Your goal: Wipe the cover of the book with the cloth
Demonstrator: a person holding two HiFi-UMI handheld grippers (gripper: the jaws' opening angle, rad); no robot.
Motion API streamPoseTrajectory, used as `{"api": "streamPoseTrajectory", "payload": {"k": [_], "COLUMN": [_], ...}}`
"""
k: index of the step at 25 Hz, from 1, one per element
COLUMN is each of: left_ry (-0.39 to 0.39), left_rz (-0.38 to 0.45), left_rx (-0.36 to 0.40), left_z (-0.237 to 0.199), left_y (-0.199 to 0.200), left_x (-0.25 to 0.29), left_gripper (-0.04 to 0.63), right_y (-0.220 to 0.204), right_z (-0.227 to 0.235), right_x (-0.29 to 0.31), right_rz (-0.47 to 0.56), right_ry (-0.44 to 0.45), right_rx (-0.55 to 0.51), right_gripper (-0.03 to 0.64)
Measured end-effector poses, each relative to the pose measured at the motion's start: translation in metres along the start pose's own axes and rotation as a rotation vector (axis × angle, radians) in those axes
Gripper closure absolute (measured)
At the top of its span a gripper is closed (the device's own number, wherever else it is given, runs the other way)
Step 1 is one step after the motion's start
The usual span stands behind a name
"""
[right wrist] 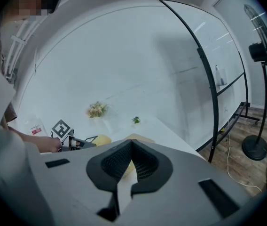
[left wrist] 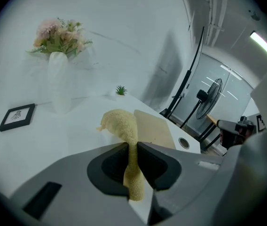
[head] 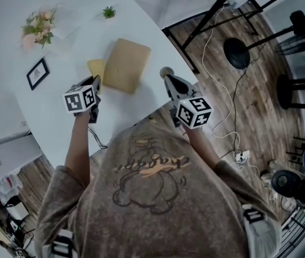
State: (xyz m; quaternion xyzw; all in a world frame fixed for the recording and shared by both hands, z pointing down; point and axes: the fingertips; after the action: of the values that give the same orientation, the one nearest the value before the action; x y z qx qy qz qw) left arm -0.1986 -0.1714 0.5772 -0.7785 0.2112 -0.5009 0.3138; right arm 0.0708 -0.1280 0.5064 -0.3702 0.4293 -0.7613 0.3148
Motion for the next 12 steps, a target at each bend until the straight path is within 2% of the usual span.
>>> {"api": "streamPoseTrajectory", "payload": {"k": [6, 12], "left_ry": [-0.038, -0.056], "left_rz": [-0.073, -0.128], "left_rx": [-0.007, -0.074], "left_z": [0.023, 0.035], "left_y": [-0.009, -0.006], "left_x": [0.021, 0.043], "left_gripper": [0.548, 0.547], "right_y": [0.002, 0.004], "right_z": [0.004, 0.010], "right_x": [-0.004, -0.009], "right_rz": [0.007, 0.012], "right_ry": [-0.011, -0.024], "right_rx": [0.004, 0.021], "right_gripper": [0.615, 0.615]}}
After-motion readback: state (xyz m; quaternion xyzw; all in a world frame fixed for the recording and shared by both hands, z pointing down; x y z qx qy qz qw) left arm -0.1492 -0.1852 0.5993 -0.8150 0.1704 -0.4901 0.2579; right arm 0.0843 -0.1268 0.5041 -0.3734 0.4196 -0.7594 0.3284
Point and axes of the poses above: the fingertips, and each gripper's own axes: x forward along the fingers, z to its right, y out of its top, and after that the axes turned 3 degrees about z, right-handed
